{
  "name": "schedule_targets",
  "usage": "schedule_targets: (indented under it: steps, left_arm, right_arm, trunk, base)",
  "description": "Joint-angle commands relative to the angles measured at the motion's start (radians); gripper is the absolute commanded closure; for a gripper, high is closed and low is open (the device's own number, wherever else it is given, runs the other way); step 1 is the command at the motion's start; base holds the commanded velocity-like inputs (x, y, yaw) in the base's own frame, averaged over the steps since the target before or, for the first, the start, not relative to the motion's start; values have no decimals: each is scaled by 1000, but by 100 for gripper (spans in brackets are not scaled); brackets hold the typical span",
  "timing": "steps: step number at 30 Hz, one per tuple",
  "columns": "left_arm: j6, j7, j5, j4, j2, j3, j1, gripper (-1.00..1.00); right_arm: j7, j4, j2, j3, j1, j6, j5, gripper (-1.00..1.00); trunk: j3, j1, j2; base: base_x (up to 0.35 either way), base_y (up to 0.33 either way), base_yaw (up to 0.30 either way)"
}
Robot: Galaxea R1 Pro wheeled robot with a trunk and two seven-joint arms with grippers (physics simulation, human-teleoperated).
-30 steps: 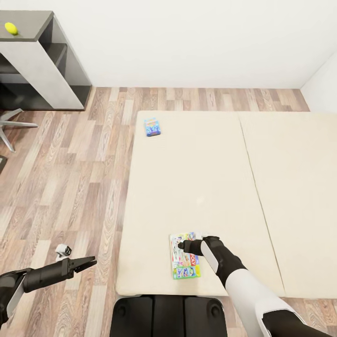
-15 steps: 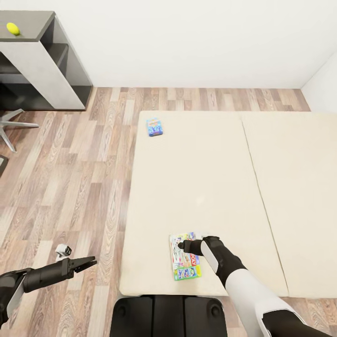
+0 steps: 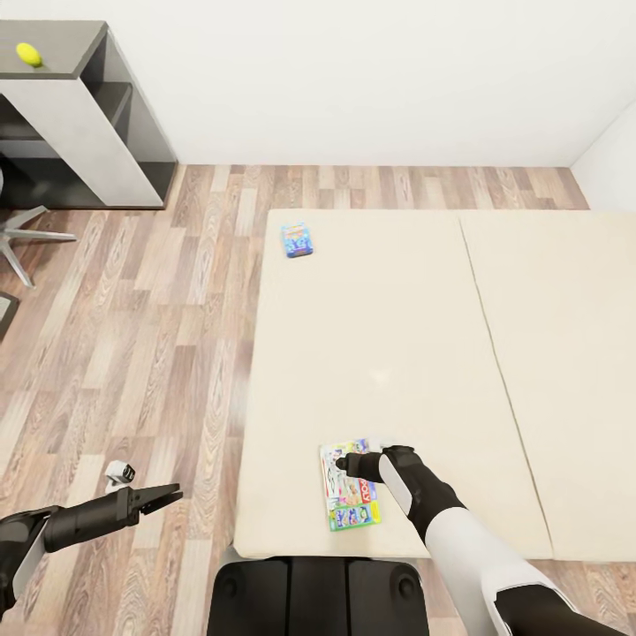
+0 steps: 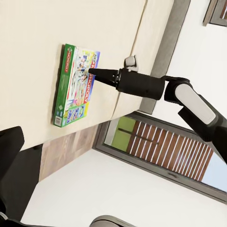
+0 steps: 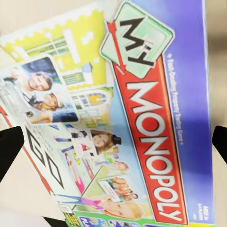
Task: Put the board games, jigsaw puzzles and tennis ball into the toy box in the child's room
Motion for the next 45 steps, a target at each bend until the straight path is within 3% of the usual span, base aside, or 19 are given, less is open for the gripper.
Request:
schedule_targets:
  steps: [1, 45]
  left_arm:
    - [11, -4, 0, 0, 0, 0, 0, -100]
    - [11, -4, 0, 0, 0, 0, 0, -100]
  right_arm:
    - [0, -1, 0, 3, 0, 5, -2, -100]
    - [0, -1, 7, 3, 0, 5, -1, -100]
  trunk:
    - [-1, 1, -1]
    - [-1, 1, -1]
  base:
    - [0, 42, 0]
    - [0, 57, 0]
